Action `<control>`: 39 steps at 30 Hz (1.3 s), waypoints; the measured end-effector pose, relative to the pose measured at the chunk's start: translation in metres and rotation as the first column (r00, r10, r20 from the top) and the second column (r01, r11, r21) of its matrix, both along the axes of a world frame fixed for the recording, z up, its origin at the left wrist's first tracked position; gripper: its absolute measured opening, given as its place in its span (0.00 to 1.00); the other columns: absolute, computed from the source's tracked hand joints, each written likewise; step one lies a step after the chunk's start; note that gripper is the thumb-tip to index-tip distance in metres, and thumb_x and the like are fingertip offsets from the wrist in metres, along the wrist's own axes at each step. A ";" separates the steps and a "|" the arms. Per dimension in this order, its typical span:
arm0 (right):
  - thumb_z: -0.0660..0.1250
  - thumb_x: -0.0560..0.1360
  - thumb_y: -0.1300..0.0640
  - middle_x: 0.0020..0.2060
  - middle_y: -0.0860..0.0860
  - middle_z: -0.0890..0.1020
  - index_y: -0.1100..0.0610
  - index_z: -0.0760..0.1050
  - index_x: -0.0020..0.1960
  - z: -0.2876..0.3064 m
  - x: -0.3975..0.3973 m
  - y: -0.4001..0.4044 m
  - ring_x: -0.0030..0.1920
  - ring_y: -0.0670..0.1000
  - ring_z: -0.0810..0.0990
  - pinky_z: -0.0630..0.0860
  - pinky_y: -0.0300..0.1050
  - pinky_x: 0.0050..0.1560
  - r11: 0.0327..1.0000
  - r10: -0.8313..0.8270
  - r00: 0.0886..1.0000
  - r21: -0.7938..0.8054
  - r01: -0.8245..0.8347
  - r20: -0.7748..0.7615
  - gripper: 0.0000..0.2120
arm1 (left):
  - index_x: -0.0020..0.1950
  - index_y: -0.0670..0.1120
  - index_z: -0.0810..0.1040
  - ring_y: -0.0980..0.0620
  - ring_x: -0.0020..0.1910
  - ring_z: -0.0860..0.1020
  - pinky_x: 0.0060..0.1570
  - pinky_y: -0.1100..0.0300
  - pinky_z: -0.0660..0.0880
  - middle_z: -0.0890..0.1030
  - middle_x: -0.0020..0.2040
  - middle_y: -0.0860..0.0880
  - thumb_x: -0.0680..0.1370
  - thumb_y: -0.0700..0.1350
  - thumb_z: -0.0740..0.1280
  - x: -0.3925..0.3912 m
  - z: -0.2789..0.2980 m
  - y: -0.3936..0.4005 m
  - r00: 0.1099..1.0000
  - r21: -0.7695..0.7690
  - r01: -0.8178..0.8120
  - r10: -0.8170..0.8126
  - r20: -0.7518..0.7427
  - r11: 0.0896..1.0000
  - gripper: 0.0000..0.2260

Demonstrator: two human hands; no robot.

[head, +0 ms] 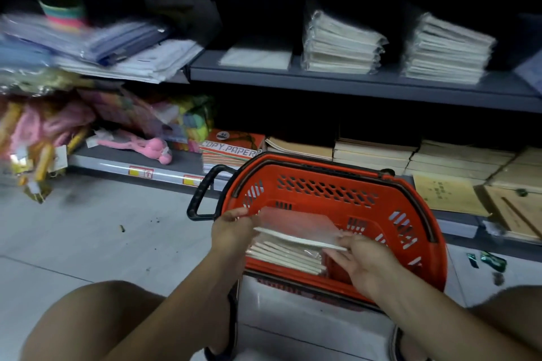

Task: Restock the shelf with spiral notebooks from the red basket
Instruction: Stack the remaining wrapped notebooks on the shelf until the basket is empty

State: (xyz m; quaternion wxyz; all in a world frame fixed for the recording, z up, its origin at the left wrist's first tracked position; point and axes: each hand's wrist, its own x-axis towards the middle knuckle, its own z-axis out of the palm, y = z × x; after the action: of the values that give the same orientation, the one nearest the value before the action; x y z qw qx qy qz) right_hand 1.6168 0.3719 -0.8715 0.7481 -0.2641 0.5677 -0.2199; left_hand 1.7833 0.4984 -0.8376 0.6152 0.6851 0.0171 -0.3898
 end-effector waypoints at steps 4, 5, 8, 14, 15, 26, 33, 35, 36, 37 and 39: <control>0.62 0.78 0.74 0.58 0.63 0.81 0.68 0.73 0.63 0.044 -0.010 0.026 0.55 0.58 0.82 0.77 0.48 0.56 0.987 0.054 0.993 -0.157 -0.037 0.104 0.14 | 0.59 0.32 0.77 0.38 0.51 0.79 0.53 0.46 0.77 0.81 0.54 0.32 0.76 0.36 0.63 0.011 0.036 0.032 0.957 -0.151 0.227 -0.249 -0.147 0.962 0.14; 0.63 0.78 0.73 0.57 0.62 0.82 0.66 0.73 0.66 0.056 -0.012 0.032 0.55 0.57 0.83 0.77 0.48 0.57 0.976 0.088 0.988 -0.208 -0.061 0.124 0.17 | 0.61 0.32 0.77 0.38 0.55 0.80 0.55 0.48 0.77 0.82 0.57 0.36 0.77 0.37 0.61 0.014 0.045 0.040 0.945 -0.180 0.264 -0.291 -0.149 0.948 0.15; 0.65 0.78 0.71 0.55 0.55 0.86 0.58 0.75 0.65 0.088 -0.010 0.046 0.55 0.54 0.86 0.78 0.49 0.60 0.927 0.176 0.961 -0.363 -0.089 0.212 0.18 | 0.65 0.42 0.79 0.44 0.60 0.82 0.55 0.54 0.78 0.83 0.61 0.42 0.79 0.34 0.57 0.020 0.069 0.061 0.925 -0.338 0.332 -0.374 -0.067 0.881 0.17; 0.64 0.78 0.72 0.51 0.60 0.87 0.56 0.77 0.60 0.133 0.024 0.050 0.51 0.60 0.87 0.85 0.52 0.45 0.881 0.251 0.892 -0.471 -0.049 0.376 0.16 | 0.72 0.52 0.73 0.39 0.64 0.79 0.51 0.53 0.82 0.81 0.65 0.44 0.80 0.36 0.61 0.051 0.096 0.077 0.944 -0.551 0.293 -0.327 0.038 0.781 0.22; 0.64 0.78 0.72 0.49 0.60 0.87 0.56 0.77 0.59 0.138 0.030 0.048 0.50 0.60 0.87 0.86 0.52 0.43 0.871 0.271 0.884 -0.487 -0.058 0.380 0.16 | 0.72 0.51 0.72 0.39 0.63 0.80 0.49 0.54 0.83 0.82 0.65 0.44 0.80 0.36 0.62 0.059 0.098 0.075 0.954 -0.558 0.272 -0.296 0.049 0.784 0.22; 0.65 0.79 0.69 0.51 0.56 0.87 0.58 0.75 0.66 0.141 0.110 -0.001 0.50 0.56 0.87 0.85 0.48 0.49 0.829 0.235 0.901 -0.560 0.010 0.365 0.18 | 0.73 0.48 0.70 0.44 0.60 0.82 0.50 0.55 0.83 0.82 0.64 0.45 0.77 0.37 0.63 0.130 0.111 0.016 0.969 -0.640 0.236 -0.231 0.093 0.732 0.23; 0.64 0.81 0.66 0.53 0.55 0.87 0.56 0.73 0.70 0.155 0.181 -0.070 0.47 0.53 0.88 0.83 0.39 0.44 0.833 0.224 0.915 -0.553 -0.002 0.336 0.19 | 0.75 0.45 0.68 0.45 0.63 0.81 0.51 0.59 0.82 0.81 0.66 0.45 0.82 0.37 0.60 0.206 0.118 -0.070 0.977 -0.665 0.188 -0.208 0.050 0.723 0.21; 0.65 0.81 0.67 0.54 0.58 0.85 0.59 0.73 0.70 0.153 0.202 -0.091 0.46 0.54 0.88 0.82 0.41 0.48 0.857 0.193 0.916 -0.515 0.016 0.351 0.18 | 0.75 0.43 0.68 0.45 0.62 0.81 0.52 0.59 0.82 0.81 0.66 0.44 0.83 0.38 0.61 0.227 0.113 -0.095 0.982 -0.639 0.159 -0.190 0.020 0.753 0.20; 0.65 0.80 0.67 0.55 0.59 0.85 0.61 0.73 0.70 0.151 0.210 -0.100 0.45 0.54 0.88 0.81 0.42 0.50 0.863 0.175 0.922 -0.505 0.026 0.347 0.18 | 0.75 0.42 0.68 0.44 0.62 0.81 0.52 0.59 0.81 0.80 0.66 0.43 0.83 0.38 0.61 0.234 0.110 -0.104 0.984 -0.624 0.148 -0.180 0.013 0.767 0.20; 0.66 0.80 0.67 0.55 0.60 0.84 0.61 0.73 0.69 0.148 0.217 -0.107 0.44 0.54 0.88 0.81 0.43 0.51 0.866 0.163 0.927 -0.500 0.031 0.339 0.18 | 0.75 0.41 0.68 0.44 0.61 0.81 0.53 0.58 0.81 0.80 0.66 0.42 0.83 0.38 0.62 0.239 0.106 -0.112 0.988 -0.611 0.127 -0.156 0.007 0.781 0.19; 0.70 0.78 0.65 0.56 0.60 0.83 0.61 0.72 0.66 0.142 0.224 -0.113 0.45 0.55 0.88 0.80 0.43 0.51 0.864 0.157 0.933 -0.502 0.028 0.323 0.18 | 0.72 0.39 0.71 0.44 0.59 0.83 0.52 0.58 0.82 0.81 0.65 0.40 0.80 0.37 0.66 0.241 0.098 -0.119 0.996 -0.594 0.084 -0.087 0.023 0.800 0.19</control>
State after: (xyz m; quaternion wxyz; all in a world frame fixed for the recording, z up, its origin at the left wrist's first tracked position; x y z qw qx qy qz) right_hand 1.8405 0.2586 -0.7291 0.7507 -0.4236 0.3387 -0.3773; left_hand 2.0246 0.3796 -0.7397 0.7804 0.4574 -0.1349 -0.4044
